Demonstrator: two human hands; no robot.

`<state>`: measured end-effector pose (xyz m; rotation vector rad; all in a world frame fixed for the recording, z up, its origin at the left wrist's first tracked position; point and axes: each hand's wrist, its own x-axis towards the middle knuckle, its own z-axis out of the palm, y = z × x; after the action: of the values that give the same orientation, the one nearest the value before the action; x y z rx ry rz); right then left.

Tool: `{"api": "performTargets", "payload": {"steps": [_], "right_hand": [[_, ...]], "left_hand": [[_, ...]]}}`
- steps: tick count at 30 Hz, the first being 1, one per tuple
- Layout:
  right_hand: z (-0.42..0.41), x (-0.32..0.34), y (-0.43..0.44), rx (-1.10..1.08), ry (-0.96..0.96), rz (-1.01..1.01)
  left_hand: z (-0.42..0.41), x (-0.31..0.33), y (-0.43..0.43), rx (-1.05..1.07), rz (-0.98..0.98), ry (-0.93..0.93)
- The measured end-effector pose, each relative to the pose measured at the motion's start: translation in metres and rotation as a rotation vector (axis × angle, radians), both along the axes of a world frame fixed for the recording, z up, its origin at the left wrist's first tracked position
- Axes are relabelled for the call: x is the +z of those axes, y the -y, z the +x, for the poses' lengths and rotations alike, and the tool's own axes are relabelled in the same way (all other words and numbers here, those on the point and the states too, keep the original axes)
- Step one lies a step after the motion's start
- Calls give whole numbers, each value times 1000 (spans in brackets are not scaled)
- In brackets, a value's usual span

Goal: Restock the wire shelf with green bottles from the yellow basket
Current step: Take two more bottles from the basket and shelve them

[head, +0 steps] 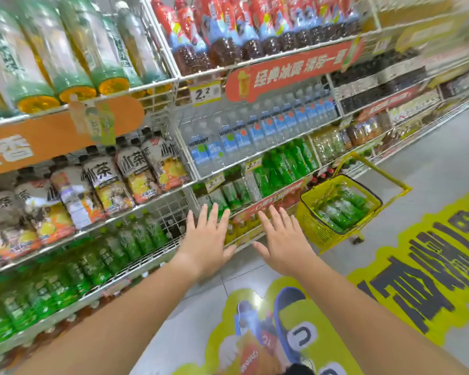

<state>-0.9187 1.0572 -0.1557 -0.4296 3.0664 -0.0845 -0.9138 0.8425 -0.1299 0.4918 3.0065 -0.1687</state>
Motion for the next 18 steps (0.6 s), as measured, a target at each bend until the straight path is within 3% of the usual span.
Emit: {"api": "performTargets", "payload": {"steps": [18], "right_hand": [[25,18,-360,-234,-26,86]], "left_hand": [[-31,11,-335,-181,64,-98]]}}
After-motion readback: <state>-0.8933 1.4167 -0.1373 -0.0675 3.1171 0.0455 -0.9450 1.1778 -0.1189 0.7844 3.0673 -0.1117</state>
